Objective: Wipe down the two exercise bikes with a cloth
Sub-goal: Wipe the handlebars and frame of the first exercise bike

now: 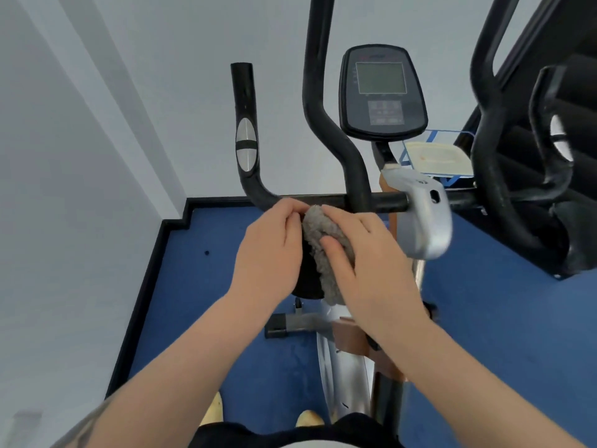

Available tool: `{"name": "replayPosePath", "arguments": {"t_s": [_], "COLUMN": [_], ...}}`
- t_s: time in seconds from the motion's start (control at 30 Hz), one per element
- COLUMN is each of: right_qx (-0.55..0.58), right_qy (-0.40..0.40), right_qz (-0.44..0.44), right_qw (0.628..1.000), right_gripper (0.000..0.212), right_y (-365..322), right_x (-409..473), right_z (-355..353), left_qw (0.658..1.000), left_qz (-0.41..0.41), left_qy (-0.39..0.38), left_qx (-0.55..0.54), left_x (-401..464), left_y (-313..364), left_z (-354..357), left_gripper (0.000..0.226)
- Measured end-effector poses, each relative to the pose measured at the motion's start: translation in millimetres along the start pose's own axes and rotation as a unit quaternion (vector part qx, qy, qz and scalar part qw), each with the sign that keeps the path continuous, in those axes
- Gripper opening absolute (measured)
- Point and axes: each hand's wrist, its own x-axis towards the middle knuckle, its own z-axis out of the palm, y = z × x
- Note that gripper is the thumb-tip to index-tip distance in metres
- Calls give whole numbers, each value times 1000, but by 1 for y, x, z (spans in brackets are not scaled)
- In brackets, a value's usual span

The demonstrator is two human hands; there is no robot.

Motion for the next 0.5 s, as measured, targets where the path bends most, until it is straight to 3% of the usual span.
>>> {"name": "replayPosePath", "arguments": {"t_s": [0.13,0.33,0.5], "right_qx": [-153,-139,-237], "right_qy": [-39,-23,-38], "right_qz": [-23,11,21], "right_qw": [987,990,970], "right_gripper": [27,40,39], "right_y": [-9,-4,-10], "right_x": [35,7,29], "right_z": [-4,-4,4], "left_qw": [1000,1000,1000], "left_qz": [-6,-3,2], "left_qy": [12,23,31], "left_qx": [-10,-5,-7], "left_x": [0,-2,-1], "left_y": [1,-1,-1], "left_z": [3,2,4], "left_gripper": [28,29,28]}}
